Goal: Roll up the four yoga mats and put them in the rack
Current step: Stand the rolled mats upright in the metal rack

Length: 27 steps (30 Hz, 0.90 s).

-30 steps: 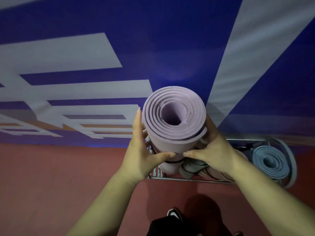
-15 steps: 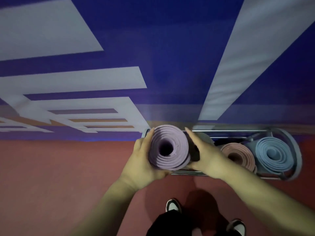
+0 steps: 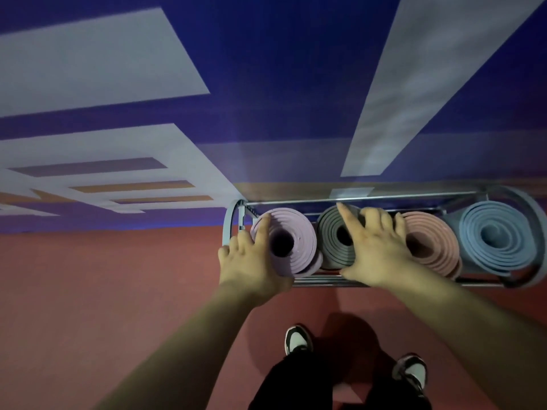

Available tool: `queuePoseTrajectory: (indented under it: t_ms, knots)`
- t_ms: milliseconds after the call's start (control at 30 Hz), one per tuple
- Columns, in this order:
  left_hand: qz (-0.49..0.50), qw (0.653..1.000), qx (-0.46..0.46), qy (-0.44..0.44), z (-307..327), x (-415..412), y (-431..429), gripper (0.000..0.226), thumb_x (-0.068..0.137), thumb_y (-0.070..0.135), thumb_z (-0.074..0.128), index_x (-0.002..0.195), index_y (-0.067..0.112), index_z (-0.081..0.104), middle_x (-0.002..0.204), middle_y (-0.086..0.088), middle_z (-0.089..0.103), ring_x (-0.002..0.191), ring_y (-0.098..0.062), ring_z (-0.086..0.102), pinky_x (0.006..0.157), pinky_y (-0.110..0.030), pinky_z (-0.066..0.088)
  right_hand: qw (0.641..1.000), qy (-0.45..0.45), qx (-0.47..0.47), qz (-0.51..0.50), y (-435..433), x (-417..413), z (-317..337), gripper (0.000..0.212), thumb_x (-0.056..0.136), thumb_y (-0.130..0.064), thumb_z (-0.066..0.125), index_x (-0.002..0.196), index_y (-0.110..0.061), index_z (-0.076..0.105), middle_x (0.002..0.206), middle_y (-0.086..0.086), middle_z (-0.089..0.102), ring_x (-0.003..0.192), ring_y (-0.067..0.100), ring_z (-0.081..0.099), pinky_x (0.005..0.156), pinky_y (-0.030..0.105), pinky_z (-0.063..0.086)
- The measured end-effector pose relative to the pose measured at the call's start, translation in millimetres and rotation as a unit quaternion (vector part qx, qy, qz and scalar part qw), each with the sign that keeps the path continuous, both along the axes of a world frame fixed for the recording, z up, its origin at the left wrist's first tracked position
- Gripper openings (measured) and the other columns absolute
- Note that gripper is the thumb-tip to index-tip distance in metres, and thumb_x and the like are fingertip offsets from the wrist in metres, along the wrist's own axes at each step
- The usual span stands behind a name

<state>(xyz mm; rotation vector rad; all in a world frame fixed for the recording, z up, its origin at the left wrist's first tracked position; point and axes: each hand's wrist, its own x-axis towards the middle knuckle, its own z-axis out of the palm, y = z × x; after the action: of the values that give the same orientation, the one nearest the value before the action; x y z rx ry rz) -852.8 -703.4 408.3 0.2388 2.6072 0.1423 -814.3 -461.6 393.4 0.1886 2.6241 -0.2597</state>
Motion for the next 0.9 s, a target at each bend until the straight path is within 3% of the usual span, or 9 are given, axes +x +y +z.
queuePoseTrajectory:
  t_ms: [67,100,167,200,333,433,567,667,900]
  knots:
    - [-0.011,0.999,-0.026,-0.014,3,-5,7,0.139,0.054,0.069,0.078,0.157,0.031,-0.008,0.155,-0.011,0.022,0.148,-0.032,0.019,0.117,-0.048,0.025,1.000,-0.022,-0.020,-0.001,0,-6,1,0.148,0.054,-0.069,0.082,0.154,-0.038,-0.022,0.136,0.005,0.021,0.141,0.027,0.023,0.121,0.059,0.001]
    - [-0.021,0.998,-0.041,-0.031,6,-7,10,0.144,0.055,0.069,0.081,0.157,0.027,-0.012,0.165,-0.008,0.002,0.154,-0.032,0.004,0.121,-0.050,0.019,0.999,-0.031,-0.029,-0.003,-1,-9,2,0.149,0.054,-0.068,0.083,0.154,-0.038,-0.023,0.134,0.004,0.021,0.140,0.027,0.027,0.121,0.059,0.000]
    - [-0.035,0.995,-0.063,-0.074,9,-12,18,0.152,0.058,0.071,0.083,0.156,0.020,-0.021,0.164,0.002,-0.030,0.154,-0.029,-0.018,0.125,-0.054,0.008,0.999,-0.042,-0.026,0.000,-2,-13,4,0.149,0.055,-0.065,0.084,0.152,-0.039,-0.026,0.135,0.004,0.019,0.136,0.027,0.034,0.123,0.059,0.004]
    - [-0.037,0.993,-0.069,-0.089,9,-14,22,0.155,0.058,0.073,0.083,0.155,0.019,-0.025,0.162,0.004,-0.034,0.154,-0.029,-0.022,0.125,-0.055,0.006,0.999,-0.046,-0.019,0.004,-2,-15,4,0.148,0.056,-0.063,0.084,0.152,-0.040,-0.027,0.141,0.006,0.015,0.136,0.028,0.035,0.122,0.059,0.008]
    - [-0.048,0.993,-0.067,-0.080,5,-14,35,0.158,0.052,0.078,0.080,0.143,0.041,-0.043,0.165,-0.006,-0.029,0.151,-0.041,-0.023,0.124,-0.058,0.001,0.997,-0.066,-0.012,0.022,-2,-18,4,0.146,0.058,-0.057,0.083,0.149,-0.045,-0.031,0.166,-0.002,-0.020,0.146,0.033,0.022,0.117,0.064,0.013]
    - [-0.068,0.994,-0.055,-0.064,-1,-11,36,0.150,0.054,0.076,0.078,0.143,0.049,-0.039,0.161,-0.004,-0.037,0.150,-0.045,-0.023,0.122,-0.062,0.005,0.997,-0.066,-0.013,0.028,-5,-16,-2,0.149,0.054,-0.061,0.084,0.150,-0.045,-0.029,0.167,-0.003,-0.010,0.149,0.036,0.015,0.114,0.071,0.007]
    - [-0.008,1.000,0.017,-0.005,2,-22,27,0.128,0.045,0.084,0.064,0.152,0.046,0.004,0.155,-0.004,0.015,0.138,-0.037,0.024,0.113,-0.050,0.032,0.999,-0.038,-0.015,0.018,-3,-15,-7,0.141,0.057,-0.059,0.083,0.153,-0.043,-0.019,0.165,-0.004,0.001,0.144,0.032,0.024,0.116,0.069,0.006]
    - [0.060,0.994,0.084,0.047,4,-29,15,0.120,0.037,0.079,0.045,0.150,0.042,0.024,0.143,-0.003,0.031,0.128,-0.035,0.034,0.110,-0.045,0.036,0.999,-0.023,-0.020,0.022,-1,-12,-9,0.140,0.055,-0.059,0.082,0.154,-0.043,-0.015,0.163,-0.007,0.004,0.140,0.030,0.028,0.116,0.068,0.008]
    - [-0.021,0.997,0.055,0.043,-16,-17,23,0.120,0.055,0.070,0.076,0.152,0.045,0.011,0.150,0.004,0.021,0.131,-0.032,0.031,0.107,-0.047,0.039,0.999,-0.025,-0.027,0.025,-1,-5,-10,0.136,0.055,-0.058,0.081,0.155,-0.043,-0.010,0.162,-0.008,0.006,0.139,0.029,0.030,0.116,0.068,0.005]
